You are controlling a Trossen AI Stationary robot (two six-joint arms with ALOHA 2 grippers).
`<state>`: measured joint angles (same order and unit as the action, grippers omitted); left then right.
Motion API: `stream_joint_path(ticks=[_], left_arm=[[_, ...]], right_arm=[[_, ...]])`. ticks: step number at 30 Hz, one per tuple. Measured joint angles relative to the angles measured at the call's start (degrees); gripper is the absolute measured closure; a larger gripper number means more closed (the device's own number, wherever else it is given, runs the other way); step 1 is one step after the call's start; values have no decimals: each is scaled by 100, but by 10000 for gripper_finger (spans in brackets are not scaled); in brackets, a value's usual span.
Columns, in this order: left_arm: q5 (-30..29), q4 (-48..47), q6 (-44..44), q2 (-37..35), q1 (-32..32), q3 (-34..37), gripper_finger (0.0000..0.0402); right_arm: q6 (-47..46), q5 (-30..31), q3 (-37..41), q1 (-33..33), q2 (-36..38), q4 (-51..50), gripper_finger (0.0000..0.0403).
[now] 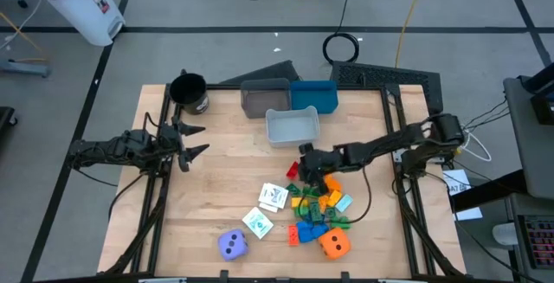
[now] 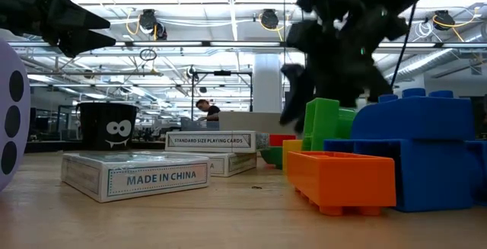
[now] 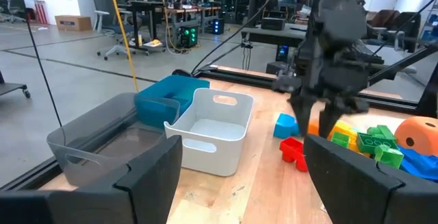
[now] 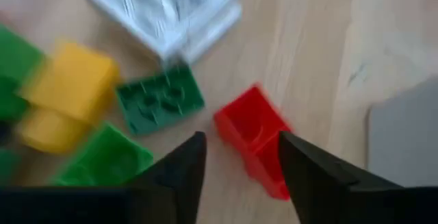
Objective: Pick & Place Toys
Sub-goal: Put the red game piece into the gray bin
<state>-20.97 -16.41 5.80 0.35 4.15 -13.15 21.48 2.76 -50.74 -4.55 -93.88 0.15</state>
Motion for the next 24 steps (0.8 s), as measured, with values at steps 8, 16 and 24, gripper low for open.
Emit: stream_joint_path(ticks=[8,16,24], left_arm=[[2,-1,0,1,1,0,91],[2,-1,0,1,0,0,91],[1,-1,0,0,1,0,91]], right_arm=[[191,162,0,51,-484,67,224],[195,167,-7,155,-664,136,334],[191,149,7,62,-235,95,389]])
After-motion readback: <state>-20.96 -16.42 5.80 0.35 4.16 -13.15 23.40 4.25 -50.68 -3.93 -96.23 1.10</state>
